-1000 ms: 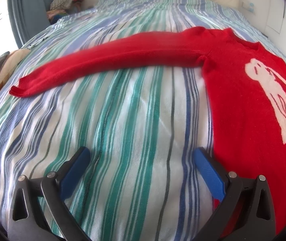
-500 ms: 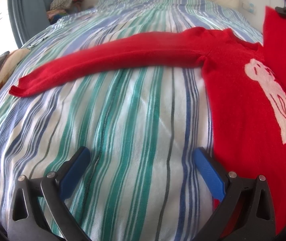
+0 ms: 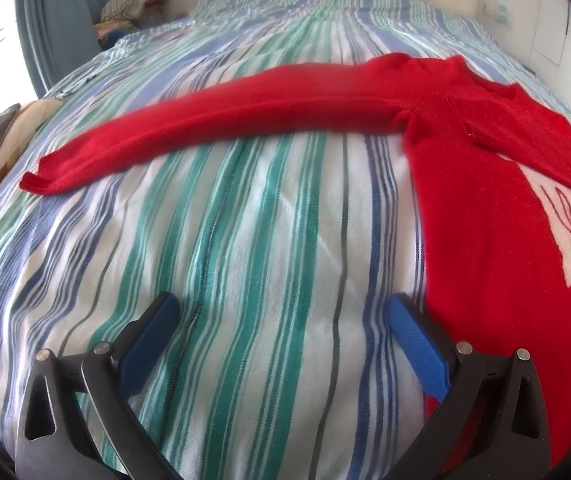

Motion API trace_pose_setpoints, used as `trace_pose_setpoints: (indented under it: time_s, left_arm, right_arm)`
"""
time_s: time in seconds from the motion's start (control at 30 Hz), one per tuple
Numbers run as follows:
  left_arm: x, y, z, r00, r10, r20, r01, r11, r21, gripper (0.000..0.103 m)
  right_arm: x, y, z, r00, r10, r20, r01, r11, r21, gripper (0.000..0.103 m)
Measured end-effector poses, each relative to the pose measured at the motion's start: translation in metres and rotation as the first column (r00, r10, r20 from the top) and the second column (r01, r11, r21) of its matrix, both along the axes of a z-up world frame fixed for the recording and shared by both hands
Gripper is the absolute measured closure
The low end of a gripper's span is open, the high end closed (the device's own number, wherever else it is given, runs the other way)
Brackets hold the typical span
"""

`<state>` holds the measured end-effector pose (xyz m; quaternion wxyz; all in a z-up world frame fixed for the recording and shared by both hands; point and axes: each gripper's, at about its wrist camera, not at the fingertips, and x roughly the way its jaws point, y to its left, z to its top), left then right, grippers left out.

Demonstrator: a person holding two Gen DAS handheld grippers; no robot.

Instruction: Fold small clothes

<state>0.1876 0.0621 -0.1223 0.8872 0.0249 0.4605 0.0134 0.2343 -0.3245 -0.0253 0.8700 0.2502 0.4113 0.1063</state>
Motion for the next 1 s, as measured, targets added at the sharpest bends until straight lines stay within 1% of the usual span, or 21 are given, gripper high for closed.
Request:
trace_pose_setpoints:
  time_s: [0.03, 0.07, 0.1, 0.13, 0.23, 0.3, 0.33, 0.37, 0.4, 0.43, 0.47, 0.5, 0.53, 0.6, 0.67, 0.73, 1.0]
  left_arm:
    - [0.0, 0.0, 0.0, 1.0, 0.0, 0.001, 0.0, 1.0, 0.0, 0.0]
    - [0.0, 0.0, 0.0, 1.0, 0.0, 0.0, 0.0, 1.0, 0.001, 0.0]
    - [0.0, 0.0, 0.0, 1.0, 0.0, 0.0, 0.0, 1.0, 0.001, 0.0]
    - [0.0, 0.0, 0.0, 1.0, 0.0, 0.0, 0.0, 1.0, 0.001, 0.0]
    - [0.0, -0.001, 0.0, 1.0, 0.0, 0.0, 0.0, 1.0, 0.003, 0.0]
    - [0.0, -0.001, 0.0, 1.0, 0.001, 0.0, -0.001, 1.0, 0.007, 0.0]
    - [-0.001, -0.001, 0.0, 1.0, 0.001, 0.001, -0.001, 1.0, 0.009, 0.0]
    - [-0.001, -0.001, 0.0, 1.0, 0.001, 0.001, -0.001, 1.0, 0.01, 0.0]
    - [-0.001, -0.002, 0.0, 1.0, 0.001, 0.001, -0.001, 1.0, 0.01, 0.0]
    - [-0.001, -0.001, 0.0, 1.0, 0.001, 0.002, -0.001, 1.0, 0.009, 0.0]
    - [-0.001, -0.001, 0.001, 1.0, 0.001, 0.002, -0.001, 1.0, 0.008, 0.0]
    - [-0.001, -0.002, 0.001, 1.0, 0.002, 0.003, -0.002, 1.0, 0.008, 0.0]
    - [-0.001, -0.002, 0.001, 1.0, 0.002, 0.003, -0.002, 1.0, 0.008, 0.0]
    - [-0.001, -0.002, 0.001, 1.0, 0.002, 0.003, -0.002, 1.0, 0.009, 0.0]
    - [-0.001, -0.001, 0.001, 1.0, 0.002, 0.002, -0.002, 1.0, 0.009, 0.0]
    - [-0.001, -0.002, 0.001, 1.0, 0.002, 0.002, -0.002, 1.0, 0.01, 0.0]
    - [-0.001, -0.002, 0.001, 1.0, 0.002, 0.002, -0.002, 1.0, 0.012, 0.0]
  right_arm:
    - [-0.013, -0.014, -0.004, 0.999, -0.045, 0.005, 0.045, 0.996, -0.08, 0.024]
    - [-0.029, -0.027, -0.008, 0.996, -0.09, 0.013, 0.091, 0.984, -0.154, 0.024]
    - [-0.043, -0.04, -0.012, 0.991, -0.13, 0.019, 0.131, 0.967, -0.216, 0.024]
    - [-0.058, -0.053, -0.015, 0.986, -0.166, 0.022, 0.166, 0.952, -0.257, 0.024]
    - [-0.104, -0.087, -0.024, 0.964, -0.263, 0.041, 0.262, 0.909, -0.323, 0.024]
    - [-0.134, -0.1, -0.03, 0.951, -0.306, 0.055, 0.304, 0.881, -0.363, 0.024]
    - [-0.147, -0.104, -0.035, 0.946, -0.319, 0.058, 0.316, 0.866, -0.387, 0.022]
    - [-0.156, -0.106, -0.04, 0.943, -0.327, 0.055, 0.32, 0.855, -0.409, 0.018]
    - [-0.163, -0.109, -0.05, 0.942, -0.333, 0.042, 0.319, 0.847, -0.426, 0.017]
    - [-0.169, -0.112, -0.06, 0.94, -0.339, 0.026, 0.317, 0.844, -0.432, 0.016]
    - [-0.174, -0.115, -0.068, 0.94, -0.34, 0.032, 0.322, 0.851, -0.414, 0.015]
    - [-0.18, -0.117, -0.07, 0.938, -0.341, 0.063, 0.337, 0.856, -0.393, 0.014]
    - [-0.181, -0.118, -0.068, 0.937, -0.341, 0.073, 0.342, 0.856, -0.388, 0.012]
    - [-0.176, -0.114, -0.069, 0.94, -0.336, 0.057, 0.329, 0.851, -0.408, 0.006]
    - [-0.171, -0.111, -0.071, 0.945, -0.323, 0.051, 0.311, 0.843, -0.44, 0.003]
    - [-0.167, -0.104, -0.071, 0.946, -0.32, 0.047, 0.306, 0.836, -0.455, 0.002]
    - [-0.169, -0.104, -0.072, 0.945, -0.321, 0.053, 0.31, 0.837, -0.452, 0.002]
